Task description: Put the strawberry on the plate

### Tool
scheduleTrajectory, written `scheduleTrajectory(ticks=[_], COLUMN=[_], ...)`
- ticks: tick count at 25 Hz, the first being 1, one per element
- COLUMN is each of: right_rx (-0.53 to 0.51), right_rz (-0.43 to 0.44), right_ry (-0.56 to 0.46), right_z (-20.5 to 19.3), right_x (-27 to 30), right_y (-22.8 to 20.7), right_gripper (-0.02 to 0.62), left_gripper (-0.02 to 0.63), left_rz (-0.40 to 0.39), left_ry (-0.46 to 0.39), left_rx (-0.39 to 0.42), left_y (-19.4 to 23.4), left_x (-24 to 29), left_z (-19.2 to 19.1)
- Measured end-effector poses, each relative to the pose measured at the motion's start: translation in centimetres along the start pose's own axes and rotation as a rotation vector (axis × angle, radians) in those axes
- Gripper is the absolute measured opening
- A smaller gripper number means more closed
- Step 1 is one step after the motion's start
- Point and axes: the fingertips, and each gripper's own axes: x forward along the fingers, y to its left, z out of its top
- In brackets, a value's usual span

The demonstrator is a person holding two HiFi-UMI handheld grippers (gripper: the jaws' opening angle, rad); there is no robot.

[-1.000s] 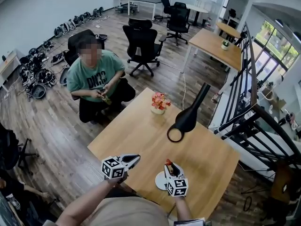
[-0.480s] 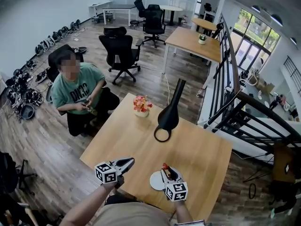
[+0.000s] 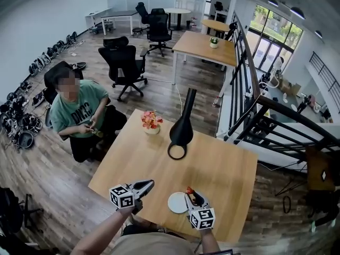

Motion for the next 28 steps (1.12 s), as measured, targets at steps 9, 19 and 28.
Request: scheduleTrajectory(ticks=[9, 19, 28], right_rx=[0.000, -0.054, -0.055], right_rz=[-0.079, -0.102, -0.057], right_ry=[0.017, 0.138, 0.280], right_z=[-1.6, -7.8, -15.1], right_x=[-2.5, -2.1, 1.3], right_y=[-1.8, -3.4, -3.6], right_gripper=[0.138, 0.138, 0.138], left_gripper=[0.003, 0.003, 0.003], left_rz=[-0.050, -0.076, -0.073], left_ry=[0.062, 0.193, 0.296], left_rx=[0.012, 0.102, 0.097], left_y=[-1.3, -0.8, 0.2], left_x=[2.2, 4.4, 4.2], left_z=[-1.5, -5.9, -9.9])
